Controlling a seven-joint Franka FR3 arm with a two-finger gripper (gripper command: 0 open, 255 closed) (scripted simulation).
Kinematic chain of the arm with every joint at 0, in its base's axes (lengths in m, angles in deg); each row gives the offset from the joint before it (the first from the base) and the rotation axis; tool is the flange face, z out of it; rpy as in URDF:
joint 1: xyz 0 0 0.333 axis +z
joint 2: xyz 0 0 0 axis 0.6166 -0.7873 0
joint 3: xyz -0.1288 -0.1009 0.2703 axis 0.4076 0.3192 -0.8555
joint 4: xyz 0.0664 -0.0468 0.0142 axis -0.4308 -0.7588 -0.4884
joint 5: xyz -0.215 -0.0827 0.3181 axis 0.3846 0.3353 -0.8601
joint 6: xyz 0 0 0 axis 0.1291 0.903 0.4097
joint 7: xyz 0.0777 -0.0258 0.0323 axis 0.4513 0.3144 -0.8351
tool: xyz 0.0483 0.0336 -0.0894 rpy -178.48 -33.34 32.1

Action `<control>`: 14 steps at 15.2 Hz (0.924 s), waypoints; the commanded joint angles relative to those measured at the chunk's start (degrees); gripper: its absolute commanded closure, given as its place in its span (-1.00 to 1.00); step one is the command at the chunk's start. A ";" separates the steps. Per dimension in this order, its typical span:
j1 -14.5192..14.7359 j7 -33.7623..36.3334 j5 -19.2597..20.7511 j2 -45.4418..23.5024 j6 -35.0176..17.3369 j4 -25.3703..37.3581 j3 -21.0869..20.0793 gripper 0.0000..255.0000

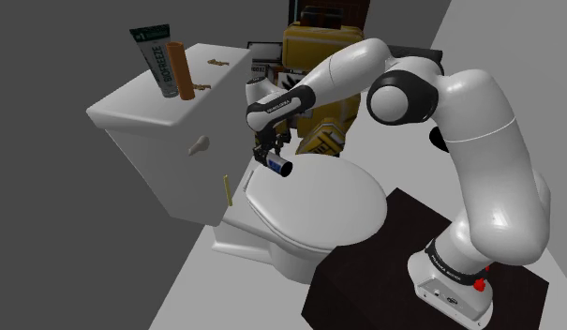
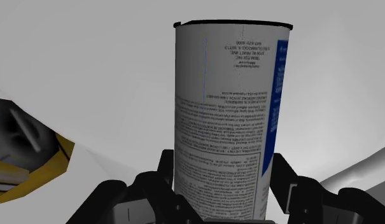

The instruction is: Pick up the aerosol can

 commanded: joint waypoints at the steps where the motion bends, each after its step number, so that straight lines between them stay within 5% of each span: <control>1: -0.01 0.01 0.00 -0.04 -0.03 -0.02 0.01 1.00; 14: -0.05 -0.27 -0.17 4.14 4.35 0.20 -0.11 1.00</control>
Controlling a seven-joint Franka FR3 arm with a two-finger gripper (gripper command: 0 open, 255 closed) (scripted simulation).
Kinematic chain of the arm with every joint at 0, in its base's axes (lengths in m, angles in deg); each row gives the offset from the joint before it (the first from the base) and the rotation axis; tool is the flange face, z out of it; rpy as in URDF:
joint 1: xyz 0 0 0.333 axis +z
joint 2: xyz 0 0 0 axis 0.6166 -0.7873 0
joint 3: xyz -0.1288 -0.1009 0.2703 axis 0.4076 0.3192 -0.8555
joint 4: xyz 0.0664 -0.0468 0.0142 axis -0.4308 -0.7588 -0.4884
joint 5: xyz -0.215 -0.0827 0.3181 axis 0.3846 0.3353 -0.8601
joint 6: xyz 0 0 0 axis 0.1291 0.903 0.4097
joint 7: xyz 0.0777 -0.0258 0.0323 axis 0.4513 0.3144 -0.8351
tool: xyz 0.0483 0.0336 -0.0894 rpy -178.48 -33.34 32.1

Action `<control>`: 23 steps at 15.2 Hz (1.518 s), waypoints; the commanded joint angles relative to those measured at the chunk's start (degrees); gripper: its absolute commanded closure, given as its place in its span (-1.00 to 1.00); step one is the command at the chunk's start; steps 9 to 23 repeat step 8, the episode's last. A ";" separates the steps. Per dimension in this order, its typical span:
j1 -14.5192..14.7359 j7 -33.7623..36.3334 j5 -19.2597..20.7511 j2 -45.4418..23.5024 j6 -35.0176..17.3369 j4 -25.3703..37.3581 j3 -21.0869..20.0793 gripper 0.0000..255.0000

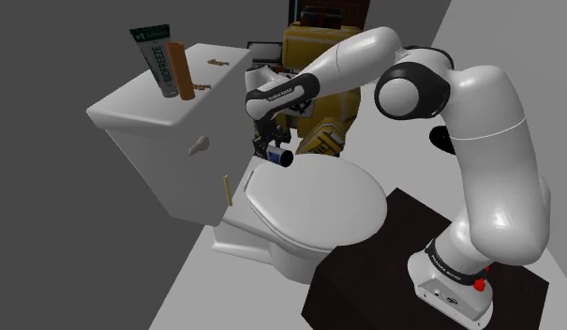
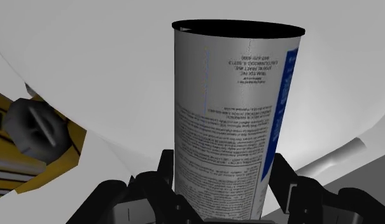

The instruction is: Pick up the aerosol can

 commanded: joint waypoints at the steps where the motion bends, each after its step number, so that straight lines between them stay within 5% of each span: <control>1: 0.06 0.02 -0.03 0.98 1.00 0.03 -0.04 1.00; 23: 0.05 -0.15 -0.13 2.94 3.82 0.90 -0.09 1.00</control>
